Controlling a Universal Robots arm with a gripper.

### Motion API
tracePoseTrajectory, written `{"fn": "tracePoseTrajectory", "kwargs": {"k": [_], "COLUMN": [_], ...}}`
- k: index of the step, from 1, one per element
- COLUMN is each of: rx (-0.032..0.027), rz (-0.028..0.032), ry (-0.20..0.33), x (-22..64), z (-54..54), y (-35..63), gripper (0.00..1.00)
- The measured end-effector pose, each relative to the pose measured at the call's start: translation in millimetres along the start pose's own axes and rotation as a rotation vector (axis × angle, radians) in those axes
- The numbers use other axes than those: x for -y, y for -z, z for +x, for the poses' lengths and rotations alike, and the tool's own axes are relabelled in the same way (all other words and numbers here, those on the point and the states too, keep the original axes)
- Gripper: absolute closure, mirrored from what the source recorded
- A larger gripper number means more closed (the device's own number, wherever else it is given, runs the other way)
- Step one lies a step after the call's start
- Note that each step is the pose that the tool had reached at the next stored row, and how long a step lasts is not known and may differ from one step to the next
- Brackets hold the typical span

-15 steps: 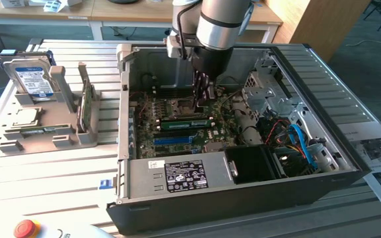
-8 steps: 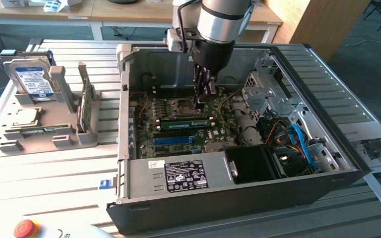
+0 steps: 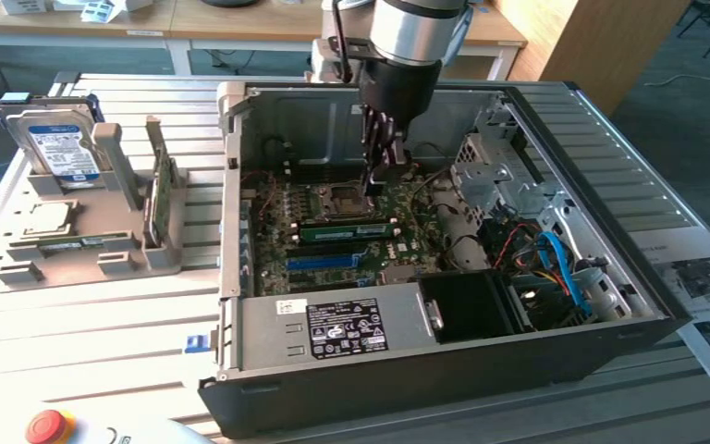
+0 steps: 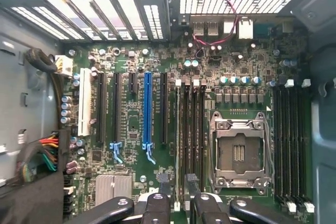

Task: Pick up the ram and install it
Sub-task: 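Insert the ram into the slot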

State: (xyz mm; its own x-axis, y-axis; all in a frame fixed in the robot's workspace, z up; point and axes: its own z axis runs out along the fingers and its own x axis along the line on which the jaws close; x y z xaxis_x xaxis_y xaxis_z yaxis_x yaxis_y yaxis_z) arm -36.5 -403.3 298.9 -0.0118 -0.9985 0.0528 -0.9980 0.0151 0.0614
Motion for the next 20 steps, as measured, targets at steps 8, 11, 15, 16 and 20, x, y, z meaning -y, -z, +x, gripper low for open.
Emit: {"fn": "tracePoseTrajectory", "kwargs": {"k": [8,11,15,16,20], "rx": [-0.0073,-0.0104,-0.0137,-0.0144,-0.0154], "rz": [0.0001,0.0001,0.0002,0.0002,0.0002], "ry": [0.0,-0.001,-0.001,-0.001,-0.001], "x": [-1.0,-1.4,-1.8,-1.9,-2.0], "z": [0.7,0.9,1.2,1.2,1.3], "y": [16.1,21.9,29.3,30.8,32.4], "gripper": [0.75,0.75,0.75,0.75,0.75]}}
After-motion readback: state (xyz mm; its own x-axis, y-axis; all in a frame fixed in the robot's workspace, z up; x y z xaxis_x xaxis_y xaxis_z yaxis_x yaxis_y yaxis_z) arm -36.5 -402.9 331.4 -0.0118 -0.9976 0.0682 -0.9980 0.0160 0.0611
